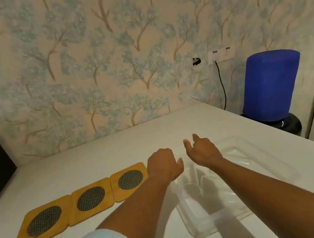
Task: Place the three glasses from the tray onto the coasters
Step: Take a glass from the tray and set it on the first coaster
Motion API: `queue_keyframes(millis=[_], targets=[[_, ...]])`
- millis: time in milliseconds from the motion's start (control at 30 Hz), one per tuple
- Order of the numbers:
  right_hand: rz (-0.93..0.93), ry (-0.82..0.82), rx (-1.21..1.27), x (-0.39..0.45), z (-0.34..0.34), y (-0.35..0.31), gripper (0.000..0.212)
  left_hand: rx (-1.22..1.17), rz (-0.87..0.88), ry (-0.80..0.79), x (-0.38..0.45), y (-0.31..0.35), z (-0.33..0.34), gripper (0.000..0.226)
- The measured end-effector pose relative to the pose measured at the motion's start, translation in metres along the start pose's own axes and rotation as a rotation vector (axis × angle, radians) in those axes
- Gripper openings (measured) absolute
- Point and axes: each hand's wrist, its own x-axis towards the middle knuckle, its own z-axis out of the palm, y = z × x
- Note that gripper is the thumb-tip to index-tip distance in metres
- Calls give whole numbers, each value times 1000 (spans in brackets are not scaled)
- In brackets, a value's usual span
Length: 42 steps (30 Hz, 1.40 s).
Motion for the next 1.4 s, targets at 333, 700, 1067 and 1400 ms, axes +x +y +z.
queue_keyframes(millis=[333,700,1067,1400], targets=[[286,-353,341,4,2,0,19,-80,-142,-208,9,34,17,38],[400,-472,278,13,13,0,15,-134,-155,-357,14,38,36,42],[445,-403,446,25,-3,-11,30,-374,-292,-219,17,35,14,57],[349,-286,658,21,-21,-57,30,-483,-310,-11,15,2,-32,61]])
